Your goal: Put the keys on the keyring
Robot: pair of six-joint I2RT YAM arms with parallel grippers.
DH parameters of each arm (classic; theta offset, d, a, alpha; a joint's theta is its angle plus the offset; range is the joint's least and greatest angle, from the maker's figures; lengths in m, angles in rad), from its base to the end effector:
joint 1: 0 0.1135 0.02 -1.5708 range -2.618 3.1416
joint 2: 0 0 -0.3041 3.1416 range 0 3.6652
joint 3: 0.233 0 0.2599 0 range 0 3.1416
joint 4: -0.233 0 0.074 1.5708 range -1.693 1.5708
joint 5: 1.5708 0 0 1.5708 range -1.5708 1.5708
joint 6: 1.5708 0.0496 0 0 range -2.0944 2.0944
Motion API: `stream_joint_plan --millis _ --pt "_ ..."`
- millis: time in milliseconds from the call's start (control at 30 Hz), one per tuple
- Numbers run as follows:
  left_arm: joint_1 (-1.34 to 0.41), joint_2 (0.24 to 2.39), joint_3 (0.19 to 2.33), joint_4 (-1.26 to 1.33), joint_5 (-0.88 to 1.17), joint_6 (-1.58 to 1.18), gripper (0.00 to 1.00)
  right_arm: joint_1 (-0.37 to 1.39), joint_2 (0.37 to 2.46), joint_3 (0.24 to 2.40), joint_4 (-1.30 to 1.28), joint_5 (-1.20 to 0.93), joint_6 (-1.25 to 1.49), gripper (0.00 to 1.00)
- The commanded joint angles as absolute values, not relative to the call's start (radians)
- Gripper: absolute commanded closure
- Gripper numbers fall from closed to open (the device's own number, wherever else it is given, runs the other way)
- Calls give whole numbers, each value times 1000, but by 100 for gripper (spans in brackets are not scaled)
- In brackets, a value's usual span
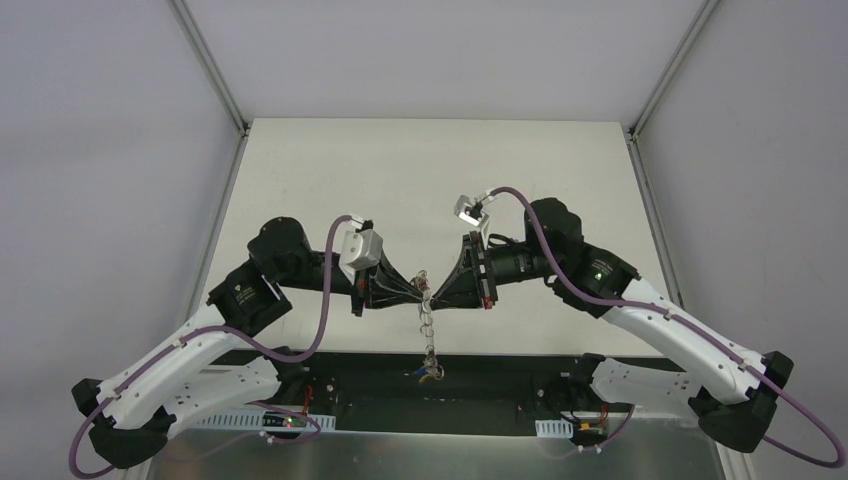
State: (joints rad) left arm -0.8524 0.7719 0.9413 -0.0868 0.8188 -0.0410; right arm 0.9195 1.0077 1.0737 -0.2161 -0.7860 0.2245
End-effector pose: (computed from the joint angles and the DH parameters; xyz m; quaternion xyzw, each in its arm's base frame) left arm 0.0706 -0.1358 0.4363 0.5143 0.4553 -0.5347 0.4922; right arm 0.1017 0.1914 0.4309 -0.4733 0.5734 0.5702 0.3493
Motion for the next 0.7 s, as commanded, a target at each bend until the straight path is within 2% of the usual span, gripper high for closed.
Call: stream_joint_plan --millis 0,667 --pt "-868 757 965 -32 880 -26 100 923 1005 1140 -141 -789 241 100" --pt "-878 742 954 -32 888 -15 100 923 970 1136 -144 -712 224 100"
